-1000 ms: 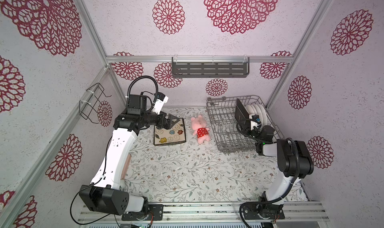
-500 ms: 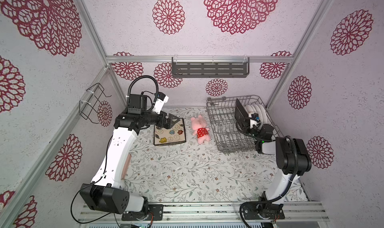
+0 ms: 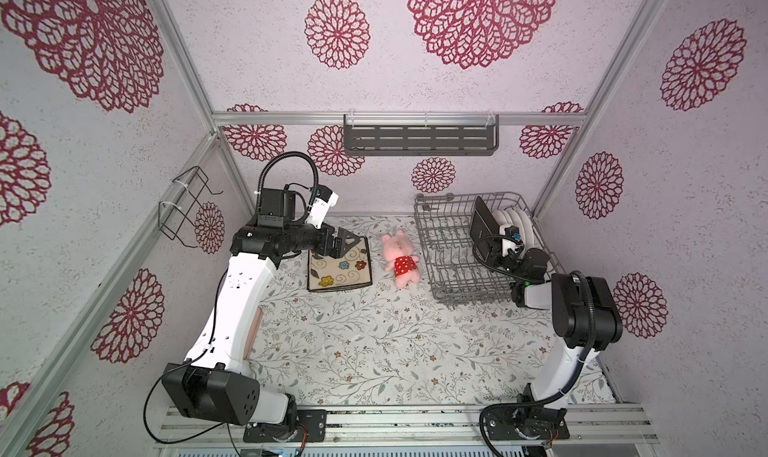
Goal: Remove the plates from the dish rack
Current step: 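Close the right gripper on the dark square plate's edge in the rack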
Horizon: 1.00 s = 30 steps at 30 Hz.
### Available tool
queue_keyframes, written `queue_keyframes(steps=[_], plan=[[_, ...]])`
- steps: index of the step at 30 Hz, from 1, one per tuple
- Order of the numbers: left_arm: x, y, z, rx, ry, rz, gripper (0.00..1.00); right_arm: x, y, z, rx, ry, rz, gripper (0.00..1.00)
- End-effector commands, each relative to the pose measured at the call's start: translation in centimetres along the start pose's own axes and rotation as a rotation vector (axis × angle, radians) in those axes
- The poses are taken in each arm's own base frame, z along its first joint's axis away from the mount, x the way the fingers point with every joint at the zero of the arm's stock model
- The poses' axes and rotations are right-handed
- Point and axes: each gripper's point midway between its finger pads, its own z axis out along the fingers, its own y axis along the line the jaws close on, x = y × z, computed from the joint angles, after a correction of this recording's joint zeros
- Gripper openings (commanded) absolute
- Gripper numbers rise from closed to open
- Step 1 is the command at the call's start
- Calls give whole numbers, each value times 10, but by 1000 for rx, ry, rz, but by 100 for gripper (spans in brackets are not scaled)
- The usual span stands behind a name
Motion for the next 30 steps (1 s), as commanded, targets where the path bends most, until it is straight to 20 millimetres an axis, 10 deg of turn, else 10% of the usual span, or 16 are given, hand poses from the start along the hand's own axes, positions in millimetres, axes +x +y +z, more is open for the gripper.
queue_keyframes(steps=[1,30], plan=[[-1,-3,-1,20,-5,29,97,-38,26,6,-127,-119,7,7],[9,-14,-25,13,-74,51,97,-128,44,-14,-120,-224,-86,0]])
